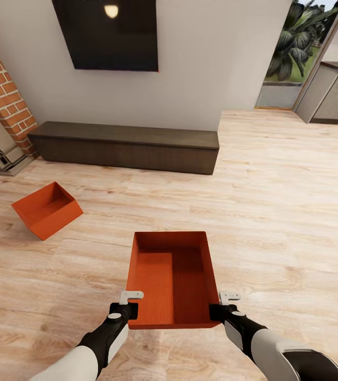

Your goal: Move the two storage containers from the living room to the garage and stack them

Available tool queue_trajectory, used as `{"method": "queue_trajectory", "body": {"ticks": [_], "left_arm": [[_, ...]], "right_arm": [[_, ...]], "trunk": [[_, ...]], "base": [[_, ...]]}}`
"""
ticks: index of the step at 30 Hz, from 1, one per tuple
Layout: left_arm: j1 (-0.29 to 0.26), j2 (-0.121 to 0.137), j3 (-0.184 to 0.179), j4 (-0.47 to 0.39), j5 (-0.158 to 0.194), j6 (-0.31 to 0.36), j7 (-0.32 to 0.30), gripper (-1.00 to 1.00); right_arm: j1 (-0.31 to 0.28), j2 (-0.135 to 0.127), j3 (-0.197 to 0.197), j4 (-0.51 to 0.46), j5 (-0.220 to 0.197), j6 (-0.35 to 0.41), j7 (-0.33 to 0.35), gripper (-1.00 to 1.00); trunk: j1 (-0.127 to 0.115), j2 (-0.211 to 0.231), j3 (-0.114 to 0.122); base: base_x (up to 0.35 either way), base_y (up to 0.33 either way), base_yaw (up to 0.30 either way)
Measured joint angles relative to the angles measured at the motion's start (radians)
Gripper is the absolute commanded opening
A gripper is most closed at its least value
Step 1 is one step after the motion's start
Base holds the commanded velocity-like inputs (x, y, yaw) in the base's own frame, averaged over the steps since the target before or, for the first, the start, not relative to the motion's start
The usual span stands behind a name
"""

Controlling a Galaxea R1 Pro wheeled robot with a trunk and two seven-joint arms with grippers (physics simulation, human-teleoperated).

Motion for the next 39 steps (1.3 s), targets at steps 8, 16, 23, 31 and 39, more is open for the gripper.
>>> {"method": "queue_trajectory", "body": {"ticks": [8,16,23,31,39], "left_arm": [[0.000,0.000,0.000,0.000,0.000,0.000,0.000,-1.00],[0.000,0.000,-0.001,-0.001,0.001,0.000,0.001,-1.00],[0.000,0.000,0.000,-0.001,0.000,0.000,0.000,-1.00],[0.000,0.000,-0.001,-0.001,0.001,0.000,0.001,-1.00],[0.000,0.001,-0.001,-0.001,0.001,0.000,0.001,-1.00]], "right_arm": [[0.000,0.000,0.000,0.000,0.000,0.000,0.000,-1.00],[0.000,0.000,0.000,0.000,0.000,0.000,0.000,-1.00],[0.000,0.001,0.001,0.000,-0.001,0.000,-0.001,-1.00],[0.000,0.001,0.000,0.000,0.000,0.000,-0.001,-1.00],[0.000,0.001,0.001,0.000,-0.001,-0.001,-0.001,-1.00]], "trunk": [[-0.031,0.056,0.025],[-0.061,0.112,0.050],[-0.088,0.161,0.072],[-0.119,0.217,0.097],[-0.150,0.273,0.122]], "base": [[0.000,0.000,0.000],[0.000,0.000,0.000],[0.000,0.000,0.000],[0.000,0.000,0.000],[0.000,0.000,0.000]]}}
